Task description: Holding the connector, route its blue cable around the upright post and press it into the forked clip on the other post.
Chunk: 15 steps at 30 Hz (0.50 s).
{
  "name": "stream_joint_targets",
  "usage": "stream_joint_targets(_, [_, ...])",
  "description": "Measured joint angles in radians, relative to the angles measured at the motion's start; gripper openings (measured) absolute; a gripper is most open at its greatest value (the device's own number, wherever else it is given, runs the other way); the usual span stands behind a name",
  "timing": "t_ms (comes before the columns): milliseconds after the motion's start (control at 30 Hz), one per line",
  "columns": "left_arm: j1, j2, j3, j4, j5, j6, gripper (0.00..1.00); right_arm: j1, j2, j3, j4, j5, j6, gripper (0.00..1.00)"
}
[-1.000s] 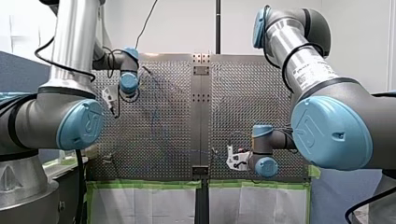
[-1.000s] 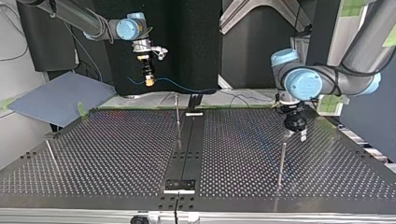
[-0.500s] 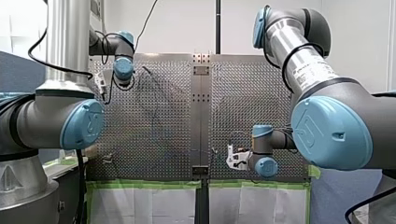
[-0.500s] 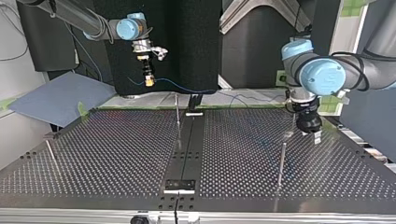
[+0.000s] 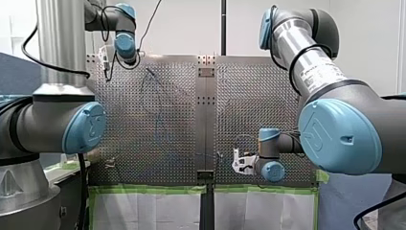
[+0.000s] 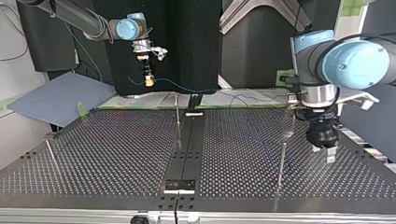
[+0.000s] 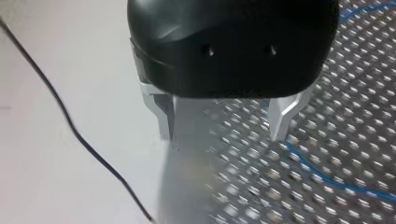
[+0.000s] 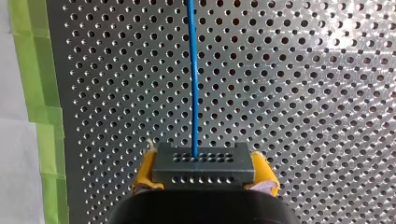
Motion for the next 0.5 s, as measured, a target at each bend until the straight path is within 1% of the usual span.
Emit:
stream_joint_targets(133, [-0.002, 0.035, 0.017, -0.035, 0.028, 0.026, 0.98, -0.001, 0.000, 0.000, 0.002, 0.000, 0.001, 0.00])
stream_joint_targets(267, [-0.006, 0.069, 0.021, -0.070, 0.041, 0.034, 0.98, -0.003, 0.000, 0.000, 0.002, 0.000, 0.005, 0.00])
stream_joint_targets(433, [-0.023, 0.110, 0.020, -0.110, 0.075, 0.046, 0.98, -0.005, 0.000, 0.000, 0.002, 0.000, 0.011, 0.00])
stream_joint_targets(500, [-0.032, 0.116, 0.020, -0.122, 0.087, 0.054, 0.98, -0.005, 0.000, 0.000, 0.002, 0.000, 0.011, 0.00])
